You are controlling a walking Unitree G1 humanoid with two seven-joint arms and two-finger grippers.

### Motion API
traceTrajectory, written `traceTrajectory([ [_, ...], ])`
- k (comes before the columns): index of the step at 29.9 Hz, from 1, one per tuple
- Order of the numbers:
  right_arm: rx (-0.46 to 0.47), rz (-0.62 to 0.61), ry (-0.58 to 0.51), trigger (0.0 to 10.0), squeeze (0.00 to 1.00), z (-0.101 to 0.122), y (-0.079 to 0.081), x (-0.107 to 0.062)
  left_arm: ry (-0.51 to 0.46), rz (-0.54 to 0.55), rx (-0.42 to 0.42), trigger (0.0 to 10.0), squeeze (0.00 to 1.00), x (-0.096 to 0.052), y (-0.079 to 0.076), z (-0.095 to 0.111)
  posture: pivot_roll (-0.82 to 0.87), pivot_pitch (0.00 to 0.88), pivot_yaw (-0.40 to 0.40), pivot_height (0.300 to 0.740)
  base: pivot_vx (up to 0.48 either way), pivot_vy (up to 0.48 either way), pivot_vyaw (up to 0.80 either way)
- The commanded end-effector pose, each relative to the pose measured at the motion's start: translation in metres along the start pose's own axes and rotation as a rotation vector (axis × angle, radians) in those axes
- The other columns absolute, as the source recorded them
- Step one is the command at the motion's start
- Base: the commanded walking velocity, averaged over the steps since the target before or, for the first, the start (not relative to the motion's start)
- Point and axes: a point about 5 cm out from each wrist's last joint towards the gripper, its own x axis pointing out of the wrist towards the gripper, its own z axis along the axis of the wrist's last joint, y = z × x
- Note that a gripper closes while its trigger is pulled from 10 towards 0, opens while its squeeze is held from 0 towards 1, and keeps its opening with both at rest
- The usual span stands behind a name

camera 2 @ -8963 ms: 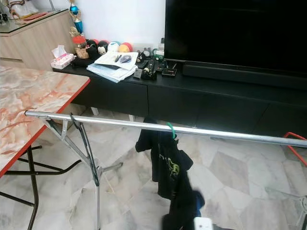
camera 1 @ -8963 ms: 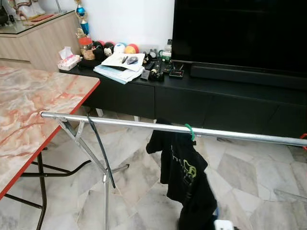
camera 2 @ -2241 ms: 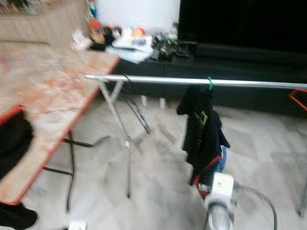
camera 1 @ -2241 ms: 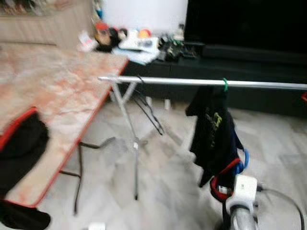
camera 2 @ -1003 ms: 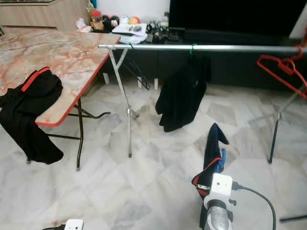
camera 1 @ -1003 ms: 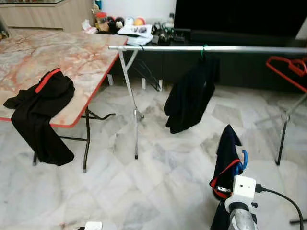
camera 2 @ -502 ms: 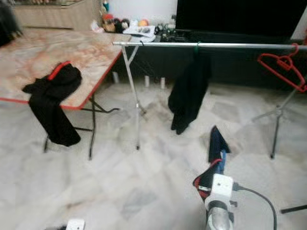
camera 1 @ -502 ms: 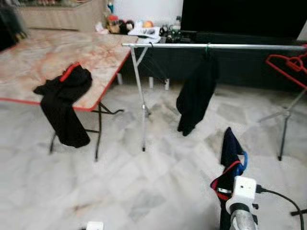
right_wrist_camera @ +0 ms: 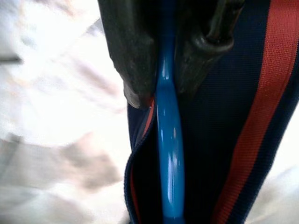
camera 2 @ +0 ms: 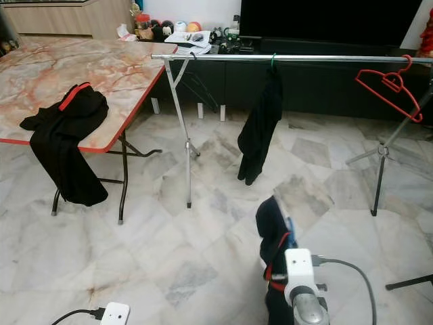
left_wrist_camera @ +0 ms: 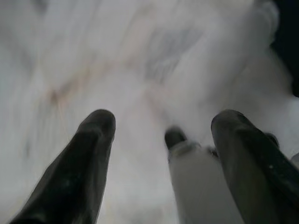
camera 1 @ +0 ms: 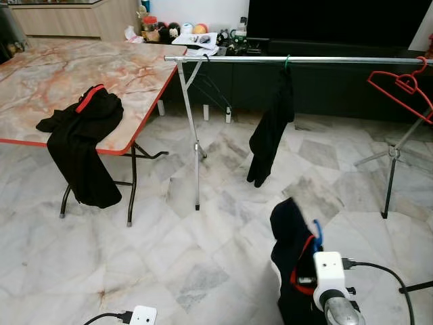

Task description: Hang hanger

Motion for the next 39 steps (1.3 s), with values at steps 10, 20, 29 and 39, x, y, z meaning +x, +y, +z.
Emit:
traceTrajectory([
  [10, -0.356, 0.555, -0.072, 10.0, 0.0, 0.037, -0.003, -0.006, -0.19, -0.26, 0.523, 10.0, 0.0, 0.011, 0.032, 0.065, -0.01, 0.066, -0.009, 0.74, 0.0, 0.0, 0.0],
  [20, -0.506, 0.828, -0.073, 10.0, 0.0, 0.051, -0.023, -0.03, -0.207, -0.396, 0.624, 10.0, 0.0, 0.01, 0.025, 0.073, -0.02, 0.079, -0.015, 0.74, 0.0, 0.0, 0.0],
  [29, -0.554, 0.932, -0.147, 10.0, 0.0, 0.072, -0.015, -0.044, -0.234, -0.33, 0.48, 10.0, 0.0, 0.016, 0.028, 0.087, -0.02, 0.087, -0.018, 0.74, 0.0, 0.0, 0.0],
  [39, -0.581, 0.986, -0.204, 10.0, 0.0, 0.093, -0.013, -0.061, -0.241, -0.352, 0.434, 10.0, 0.0, 0.022, 0.03, 0.104, -0.03, 0.087, -0.02, 0.74, 0.0, 0.0, 0.0],
])
